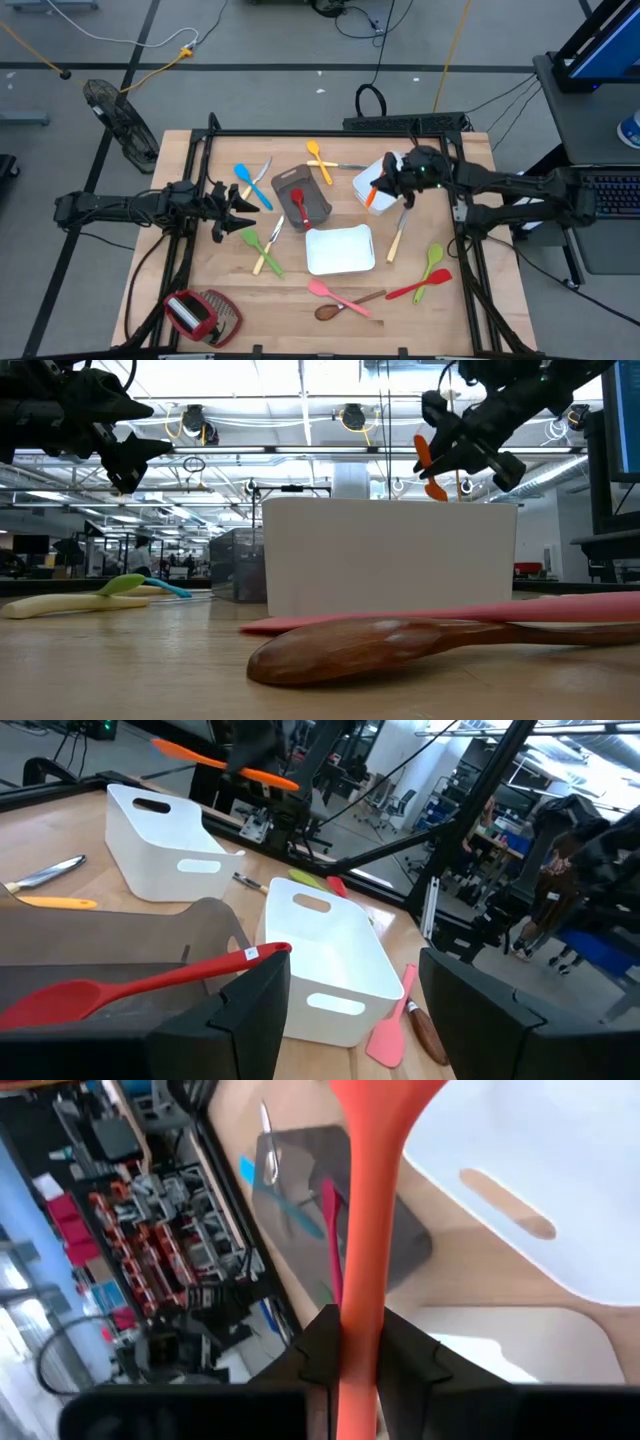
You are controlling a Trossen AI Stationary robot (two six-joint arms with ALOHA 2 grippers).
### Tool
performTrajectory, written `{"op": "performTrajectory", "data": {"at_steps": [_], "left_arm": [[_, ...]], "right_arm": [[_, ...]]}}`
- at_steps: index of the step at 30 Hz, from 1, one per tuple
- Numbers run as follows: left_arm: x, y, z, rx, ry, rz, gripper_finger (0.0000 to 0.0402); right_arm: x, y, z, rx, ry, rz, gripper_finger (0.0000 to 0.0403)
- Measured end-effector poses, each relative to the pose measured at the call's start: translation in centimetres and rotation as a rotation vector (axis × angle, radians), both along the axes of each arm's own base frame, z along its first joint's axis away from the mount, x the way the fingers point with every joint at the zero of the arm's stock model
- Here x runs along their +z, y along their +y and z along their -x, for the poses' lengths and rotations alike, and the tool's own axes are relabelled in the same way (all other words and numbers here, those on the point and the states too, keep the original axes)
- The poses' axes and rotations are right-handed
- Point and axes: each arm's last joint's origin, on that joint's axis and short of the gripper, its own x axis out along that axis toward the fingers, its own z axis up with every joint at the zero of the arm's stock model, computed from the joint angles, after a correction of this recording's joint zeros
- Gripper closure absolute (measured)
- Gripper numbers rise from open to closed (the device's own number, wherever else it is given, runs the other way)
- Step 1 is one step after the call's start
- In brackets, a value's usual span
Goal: Pick & Place Kitchen Items
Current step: Put the orange spatula into the top white bin
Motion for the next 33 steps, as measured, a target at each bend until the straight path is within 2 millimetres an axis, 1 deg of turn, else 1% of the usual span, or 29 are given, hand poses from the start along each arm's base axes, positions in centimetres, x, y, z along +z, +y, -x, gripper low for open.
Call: {"op": "performTrajectory", "data": {"at_steps": [5, 11, 15, 23, 28, 33], "left_arm": [[0.0, 0.0, 0.0, 0.003, 0.001, 0.010, 0.0174], [0.0, 0.0, 0.0, 0.004, 0.003, 0.016, 0.0174], [0.0, 0.0, 0.0, 0.004, 0.003, 0.016, 0.0174], [0.0, 0.0, 0.0, 0.005, 0.006, 0.038, 0.0174], [0.0, 0.0, 0.0, 0.005, 0.007, 0.043, 0.0174], [0.0, 0.0, 0.0, 0.004, 0.008, 0.046, 0.0174]], "right_arm": [[-0.6, -1.0, 0.2, -0.013, 0.017, -0.096, 0.0372], [-1.4, -1.2, -0.4, -0.039, 0.040, -0.235, 0.0363], [-2.1, -1.4, -0.9, -0.055, 0.063, -0.296, 0.0366], [-3.4, -2.8, -1.2, -0.092, 0.105, -0.335, 0.0357], [-4.2, -3.9, -1.1, -0.112, 0.132, -0.312, 0.0358], [-4.6, -5.0, -0.7, -0.130, 0.142, -0.284, 0.0355]]}}
